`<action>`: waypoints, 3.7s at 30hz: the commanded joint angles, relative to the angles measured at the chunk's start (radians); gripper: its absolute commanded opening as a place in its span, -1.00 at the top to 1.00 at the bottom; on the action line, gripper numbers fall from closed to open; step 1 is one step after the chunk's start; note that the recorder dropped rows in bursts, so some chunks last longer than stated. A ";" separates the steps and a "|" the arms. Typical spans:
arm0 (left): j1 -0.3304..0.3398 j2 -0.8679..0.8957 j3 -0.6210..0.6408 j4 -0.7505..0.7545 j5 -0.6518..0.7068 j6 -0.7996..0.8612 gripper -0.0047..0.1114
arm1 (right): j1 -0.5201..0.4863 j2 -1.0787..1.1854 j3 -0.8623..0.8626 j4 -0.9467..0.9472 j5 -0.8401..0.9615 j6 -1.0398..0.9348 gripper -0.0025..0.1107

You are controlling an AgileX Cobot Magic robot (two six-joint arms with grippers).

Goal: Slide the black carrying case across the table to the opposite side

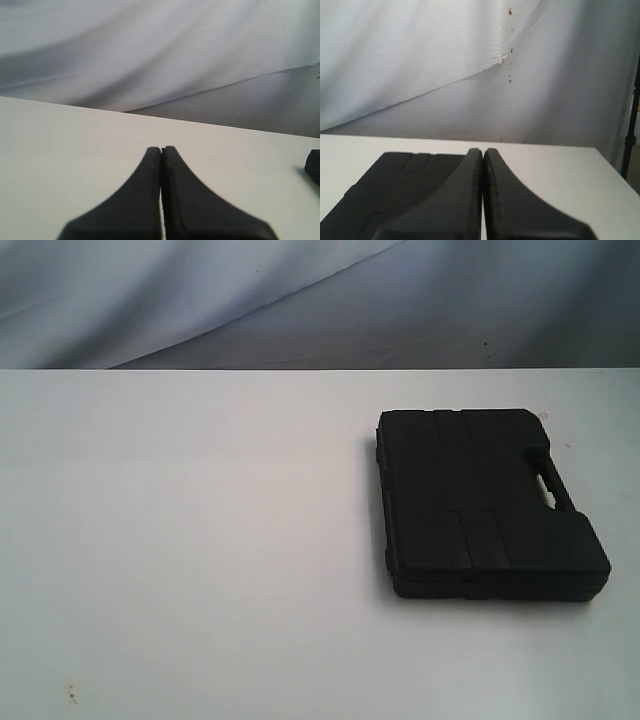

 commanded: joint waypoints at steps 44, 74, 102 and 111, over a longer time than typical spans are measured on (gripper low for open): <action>-0.005 -0.004 0.005 0.004 0.001 -0.001 0.92 | 0.001 -0.007 0.024 0.112 0.065 -0.013 0.96; -0.005 -0.004 0.005 0.004 0.001 -0.001 0.92 | 0.001 -0.007 0.024 0.113 0.059 -0.013 0.96; -0.005 -0.004 0.005 0.004 0.001 -0.001 0.92 | 0.001 -0.007 0.024 0.113 0.059 -0.013 0.96; -0.005 -0.004 0.005 0.004 0.001 -0.001 0.92 | 0.001 -0.007 0.024 0.113 0.059 -0.013 0.96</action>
